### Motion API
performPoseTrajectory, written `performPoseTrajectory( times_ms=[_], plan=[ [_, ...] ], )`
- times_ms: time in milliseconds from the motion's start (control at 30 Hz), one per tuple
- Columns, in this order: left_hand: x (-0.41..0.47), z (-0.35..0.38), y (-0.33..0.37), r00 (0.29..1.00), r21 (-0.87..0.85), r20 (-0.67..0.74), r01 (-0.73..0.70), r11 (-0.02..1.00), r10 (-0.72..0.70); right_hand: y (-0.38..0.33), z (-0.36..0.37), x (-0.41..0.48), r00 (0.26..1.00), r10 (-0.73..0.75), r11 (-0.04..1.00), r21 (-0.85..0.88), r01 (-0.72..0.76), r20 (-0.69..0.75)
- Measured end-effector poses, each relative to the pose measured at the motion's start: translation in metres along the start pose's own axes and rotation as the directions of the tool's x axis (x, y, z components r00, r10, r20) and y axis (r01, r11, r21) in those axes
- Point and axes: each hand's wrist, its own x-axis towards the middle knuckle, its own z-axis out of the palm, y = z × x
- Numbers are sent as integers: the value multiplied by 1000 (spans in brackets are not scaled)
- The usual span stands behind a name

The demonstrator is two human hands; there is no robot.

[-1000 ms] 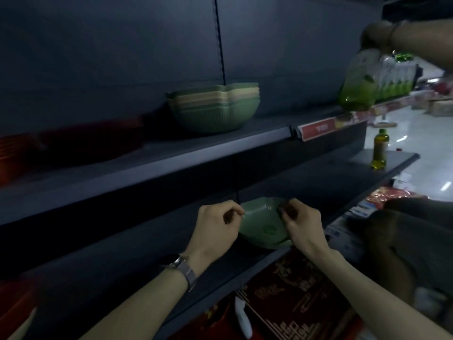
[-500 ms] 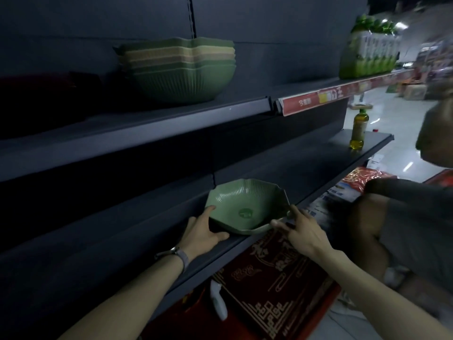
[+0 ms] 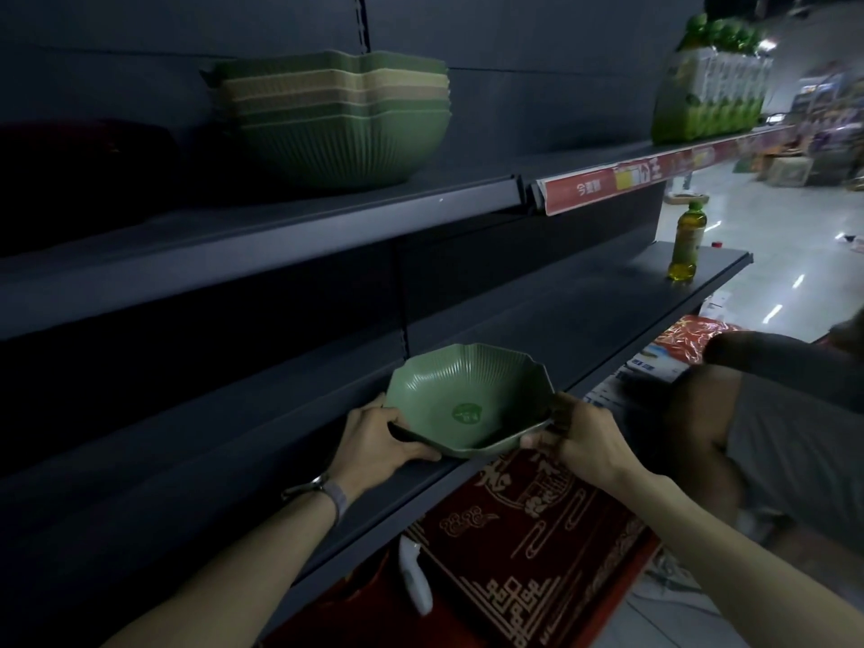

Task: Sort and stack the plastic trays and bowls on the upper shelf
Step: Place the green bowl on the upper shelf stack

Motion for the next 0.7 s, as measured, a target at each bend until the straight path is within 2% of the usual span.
performPoseTrajectory(
  times_ms=[167, 300, 400, 533, 700],
  plan=[
    [-19, -12, 9, 999, -22, -30, -42, 999, 41, -10, -4, -20, 997, -24, 998, 54, 28, -69],
    [-44, -24, 28, 991, -53, -81, -110, 992, 106, -19, -18, -44, 990, -50, 998, 32, 55, -129],
    [-63, -37, 49, 980, -63, -109, -175, 982, 168, -35, -35, -65, 983, -81, 993, 77, 94, -163],
    [-87, -54, 78, 963, -47, -153, -233, 971, 224, -56, -55, -94, 972, -131, 984, 95, 152, -193],
    [-117, -79, 115, 937, 8, -139, -323, 946, 321, -78, -83, -123, 947, -161, 978, 85, 191, -279]
  ],
)
